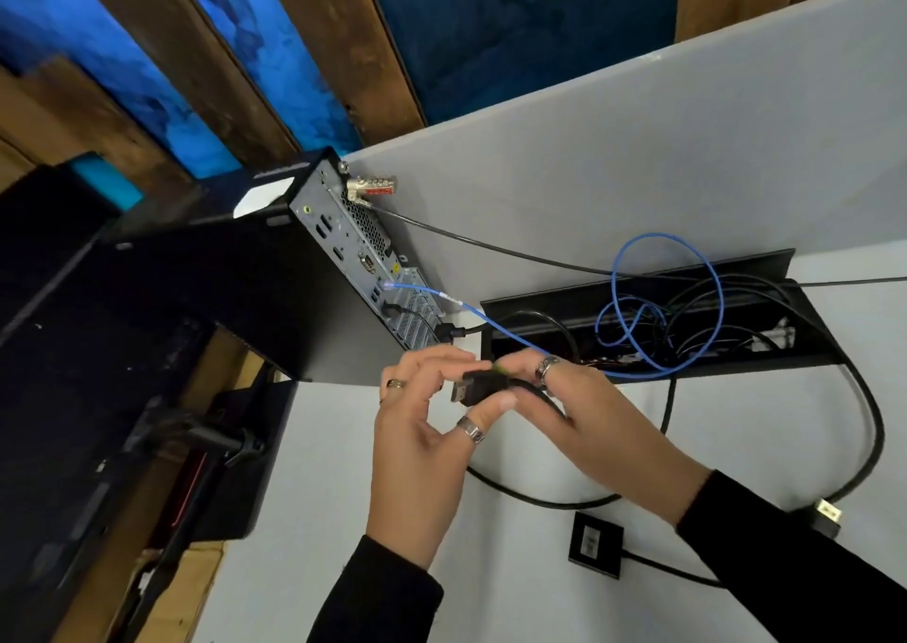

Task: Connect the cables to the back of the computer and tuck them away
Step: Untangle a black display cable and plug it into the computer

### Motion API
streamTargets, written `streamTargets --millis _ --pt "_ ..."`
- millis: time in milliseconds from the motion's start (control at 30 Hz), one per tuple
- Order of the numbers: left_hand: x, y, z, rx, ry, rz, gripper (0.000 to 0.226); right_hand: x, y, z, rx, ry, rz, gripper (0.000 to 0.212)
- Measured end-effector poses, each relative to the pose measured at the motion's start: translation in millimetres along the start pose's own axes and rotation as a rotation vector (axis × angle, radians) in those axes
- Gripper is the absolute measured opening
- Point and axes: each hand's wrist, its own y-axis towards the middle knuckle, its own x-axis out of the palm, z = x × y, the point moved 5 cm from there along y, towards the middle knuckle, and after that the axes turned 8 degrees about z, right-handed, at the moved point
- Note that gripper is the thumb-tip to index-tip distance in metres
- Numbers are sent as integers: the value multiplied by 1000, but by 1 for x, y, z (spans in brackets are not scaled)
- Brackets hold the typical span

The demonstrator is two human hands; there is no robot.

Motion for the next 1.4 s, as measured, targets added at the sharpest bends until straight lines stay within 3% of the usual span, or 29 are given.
streamTargets --millis 133,300,433,667,900,1000,1200,1400 --pt "1 4 1 40 98 5 15 0 8 0 -32 127 43 25" --pt "1 11 -1 58 165 -15 22 3 17 3 -44 203 20 30" --pt "2 16 -6 60 180 -38 25 2 22 9 -48 261 -33 15" --pt "0 24 -19 -12 153 -158 32 -3 37 8 -105 180 -71 16" --pt "-9 37 -33 -5 255 -170 32 5 54 7 -126 127 -159 25" --pt "-20 52 -29 69 337 -135 31 8 64 11 -126 127 -113 14" --pt "-53 83 0 207 242 33 23 7 80 14 -106 117 15 12" --pt "-75 129 34 489 460 153 15 8 99 15 -61 33 128 14"
